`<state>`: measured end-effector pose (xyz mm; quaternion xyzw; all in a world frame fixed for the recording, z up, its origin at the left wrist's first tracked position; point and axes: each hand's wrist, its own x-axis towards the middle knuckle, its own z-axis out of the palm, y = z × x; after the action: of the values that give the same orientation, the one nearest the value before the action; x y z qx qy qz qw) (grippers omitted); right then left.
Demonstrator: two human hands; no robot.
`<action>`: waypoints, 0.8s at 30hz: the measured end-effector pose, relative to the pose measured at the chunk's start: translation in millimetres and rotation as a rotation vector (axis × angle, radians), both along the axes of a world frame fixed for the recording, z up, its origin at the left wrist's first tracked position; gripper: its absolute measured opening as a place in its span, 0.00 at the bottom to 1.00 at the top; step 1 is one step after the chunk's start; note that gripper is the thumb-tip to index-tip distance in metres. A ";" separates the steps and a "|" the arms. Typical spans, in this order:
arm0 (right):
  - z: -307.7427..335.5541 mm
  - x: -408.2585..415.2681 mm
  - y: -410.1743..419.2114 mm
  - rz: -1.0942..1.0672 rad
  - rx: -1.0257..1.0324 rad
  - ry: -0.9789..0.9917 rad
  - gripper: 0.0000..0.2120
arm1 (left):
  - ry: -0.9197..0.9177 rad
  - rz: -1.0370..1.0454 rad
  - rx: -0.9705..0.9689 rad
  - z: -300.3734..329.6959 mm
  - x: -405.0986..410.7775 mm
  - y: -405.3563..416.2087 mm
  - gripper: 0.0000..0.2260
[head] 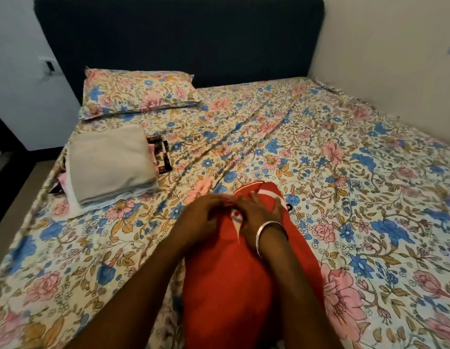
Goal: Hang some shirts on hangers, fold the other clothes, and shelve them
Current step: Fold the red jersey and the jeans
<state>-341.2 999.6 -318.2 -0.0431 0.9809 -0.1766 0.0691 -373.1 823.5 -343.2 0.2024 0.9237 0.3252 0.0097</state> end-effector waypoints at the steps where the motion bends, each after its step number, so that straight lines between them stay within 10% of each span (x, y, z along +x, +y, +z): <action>1: -0.3 -0.8 4.5 -0.011 -0.059 0.025 0.28 | 0.037 -0.017 -0.053 -2.2 1.9 -4.1 0.22; 5: -3.9 -5.1 21.4 -0.238 -0.458 0.368 0.31 | 0.205 -0.218 -0.298 -14.7 29.0 -14.3 0.26; 8: -3.4 -16.6 18.2 -0.279 -0.320 0.392 0.38 | 0.241 -0.283 -0.224 -22.9 46.0 -11.6 0.26; 14: -14.7 -16.1 18.2 -0.377 -0.169 0.321 0.17 | 0.286 0.369 0.259 -0.9 28.1 -0.7 0.16; 20: -12.2 -16.8 35.1 -0.708 -0.319 0.263 0.13 | -0.175 0.363 -0.021 22.2 -26.4 15.1 0.21; 24: -12.9 -18.1 49.7 -0.744 -0.367 0.032 0.37 | -0.411 0.371 -0.040 25.1 -34.6 11.9 0.23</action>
<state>-359.4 1049.3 -331.1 0.3000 0.8828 -0.3606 -0.0237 -407.7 835.5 -318.1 -0.0406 0.9297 0.3376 0.1414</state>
